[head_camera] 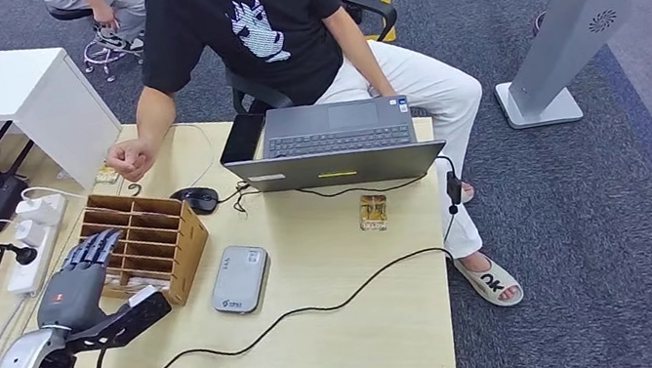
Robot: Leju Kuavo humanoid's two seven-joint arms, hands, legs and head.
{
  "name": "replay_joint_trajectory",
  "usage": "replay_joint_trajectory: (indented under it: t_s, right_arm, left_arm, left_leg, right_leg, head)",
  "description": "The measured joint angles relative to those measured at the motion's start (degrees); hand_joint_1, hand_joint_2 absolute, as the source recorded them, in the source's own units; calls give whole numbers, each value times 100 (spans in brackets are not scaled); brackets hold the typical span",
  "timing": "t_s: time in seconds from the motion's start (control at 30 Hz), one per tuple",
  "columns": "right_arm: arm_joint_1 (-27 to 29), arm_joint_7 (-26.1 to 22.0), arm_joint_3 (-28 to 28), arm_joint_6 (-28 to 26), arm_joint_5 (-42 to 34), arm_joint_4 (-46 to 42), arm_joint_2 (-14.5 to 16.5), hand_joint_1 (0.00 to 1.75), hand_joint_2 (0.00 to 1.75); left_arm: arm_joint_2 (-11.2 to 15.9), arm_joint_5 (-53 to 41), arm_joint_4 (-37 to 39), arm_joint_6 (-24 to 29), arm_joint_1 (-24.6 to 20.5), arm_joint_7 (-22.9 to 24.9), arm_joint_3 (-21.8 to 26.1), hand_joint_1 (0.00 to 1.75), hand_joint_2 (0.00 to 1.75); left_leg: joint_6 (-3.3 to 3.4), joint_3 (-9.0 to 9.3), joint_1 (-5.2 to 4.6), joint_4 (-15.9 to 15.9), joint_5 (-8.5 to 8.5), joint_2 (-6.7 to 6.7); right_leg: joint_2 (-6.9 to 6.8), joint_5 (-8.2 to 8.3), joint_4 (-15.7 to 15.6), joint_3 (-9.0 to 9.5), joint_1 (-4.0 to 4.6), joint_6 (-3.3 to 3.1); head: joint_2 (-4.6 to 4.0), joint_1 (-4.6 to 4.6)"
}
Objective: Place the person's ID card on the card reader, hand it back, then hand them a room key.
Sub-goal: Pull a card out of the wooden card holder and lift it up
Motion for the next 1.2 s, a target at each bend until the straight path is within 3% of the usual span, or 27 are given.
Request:
replay_joint_trajectory:
  t_s: [0.23, 0.33, 0.37, 0.4, 0.5, 0.57, 1.2]
  right_arm:
    - [-4, -6, 0, 9, 15, 0, 0, 0, 175]
    - [-3, -9, 0, 9, 19, 0, 0, 0, 175]
    - [-3, -9, 0, 9, 22, -1, 0, 0, 175]
    - [-3, -9, 0, 9, 25, -1, 0, 0, 175]
    - [-3, -9, 0, 9, 27, 1, 0, 0, 175]
    - [-3, -9, 0, 9, 29, 1, 0, 0, 175]
    - [-3, -35, 0, 17, 39, -1, 0, 0, 175]
  left_arm:
    - [-69, 92, 141, -134, -48, -6, -71, 2, 175]
    - [-69, 158, 169, -215, -72, -5, -81, 20, 175]
    - [-67, 182, 172, -233, -78, -5, -83, 30, 175]
    - [-64, 205, 172, -248, -83, -5, -84, 50, 175]
    - [-51, 256, 172, -267, -91, -4, -86, 136, 175]
    - [-36, 287, 172, -272, -92, -4, -89, 169, 175]
    - [80, 384, 169, -290, -139, -2, -93, 175, 175]
  left_leg:
    - [0, 0, 0, 0, 0, 0]
    - [0, 0, 0, 0, 0, 0]
    - [0, 0, 0, 0, 0, 0]
    - [0, 0, 0, 0, 0, 0]
    - [0, 0, 0, 0, 0, 0]
    - [0, 0, 0, 0, 0, 0]
    - [0, 0, 0, 0, 1, 0]
  right_leg:
    - [0, 0, 0, 0, 0, 0]
    - [0, 0, 0, 0, 0, 0]
    - [0, 0, 0, 1, 0, 0]
    - [0, 0, 0, 1, 0, 0]
    - [-1, 0, 0, 1, 0, 1]
    - [0, 0, 0, 1, 0, 1]
    - [0, 1, 0, 0, 0, 0]
  head:
    - [0, -1]
    - [0, -1]
    - [0, -1]
    - [0, -1]
    - [0, -1]
    - [0, -1]
    - [0, 0]
